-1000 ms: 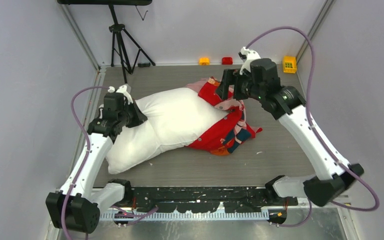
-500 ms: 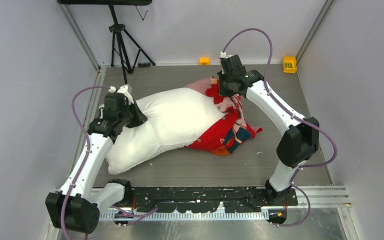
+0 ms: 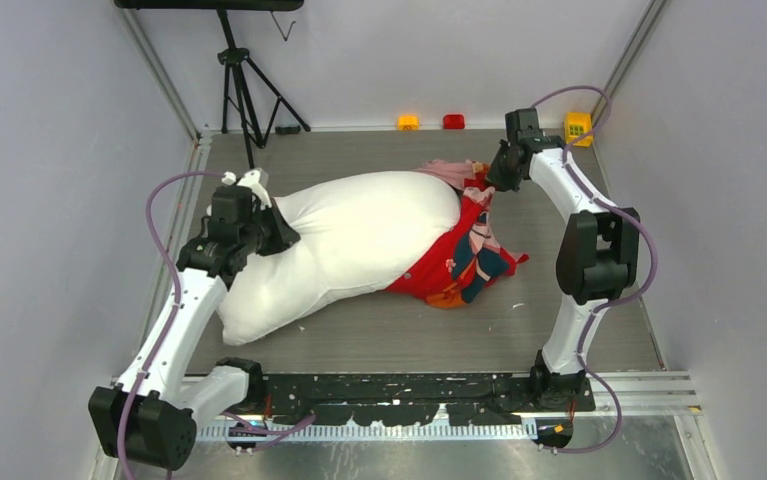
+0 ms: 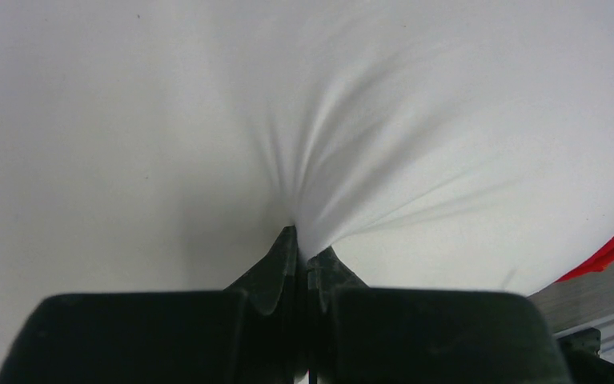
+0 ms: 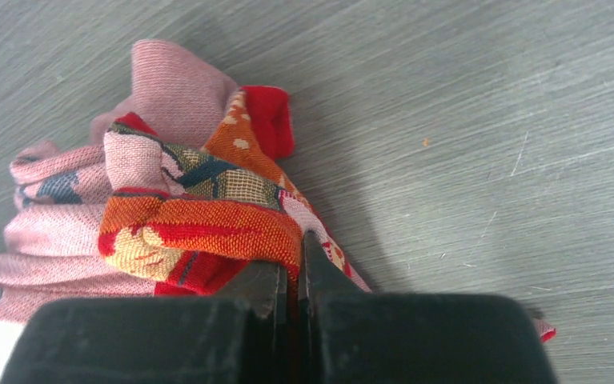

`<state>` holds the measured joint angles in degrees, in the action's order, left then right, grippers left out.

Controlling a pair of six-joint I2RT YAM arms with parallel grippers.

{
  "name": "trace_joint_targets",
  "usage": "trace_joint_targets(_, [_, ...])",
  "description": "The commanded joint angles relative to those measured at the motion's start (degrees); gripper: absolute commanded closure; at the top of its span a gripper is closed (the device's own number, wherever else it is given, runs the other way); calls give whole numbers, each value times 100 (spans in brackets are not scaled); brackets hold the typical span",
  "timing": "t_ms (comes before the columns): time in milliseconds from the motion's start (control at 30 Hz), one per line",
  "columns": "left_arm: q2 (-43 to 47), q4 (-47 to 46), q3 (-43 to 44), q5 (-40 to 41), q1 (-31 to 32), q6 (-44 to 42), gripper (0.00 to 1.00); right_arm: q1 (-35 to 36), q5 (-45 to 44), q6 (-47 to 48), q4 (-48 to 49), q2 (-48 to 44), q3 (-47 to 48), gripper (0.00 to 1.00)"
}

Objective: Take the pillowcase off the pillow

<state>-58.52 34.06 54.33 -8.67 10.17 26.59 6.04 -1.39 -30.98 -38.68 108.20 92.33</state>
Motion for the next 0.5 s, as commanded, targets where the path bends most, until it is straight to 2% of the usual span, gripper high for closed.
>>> trace_joint_targets(0, [262,271,144,1092,-146,13,100,-740,-1684,-180,229,181,2,99])
trace_joint_targets(167, [599,375,254,2115,-160,32,100,-975,-2974,-764,-84,237,-49,92])
trace_joint_targets(300, [815,347,366,2614,-226,21,100,-1148,-3226,-925,-98,31,-107,90])
trace_joint_targets(467, [820,350,489,2774,-262,6,100,-1194,-2912,-763,149,-417,-163,99])
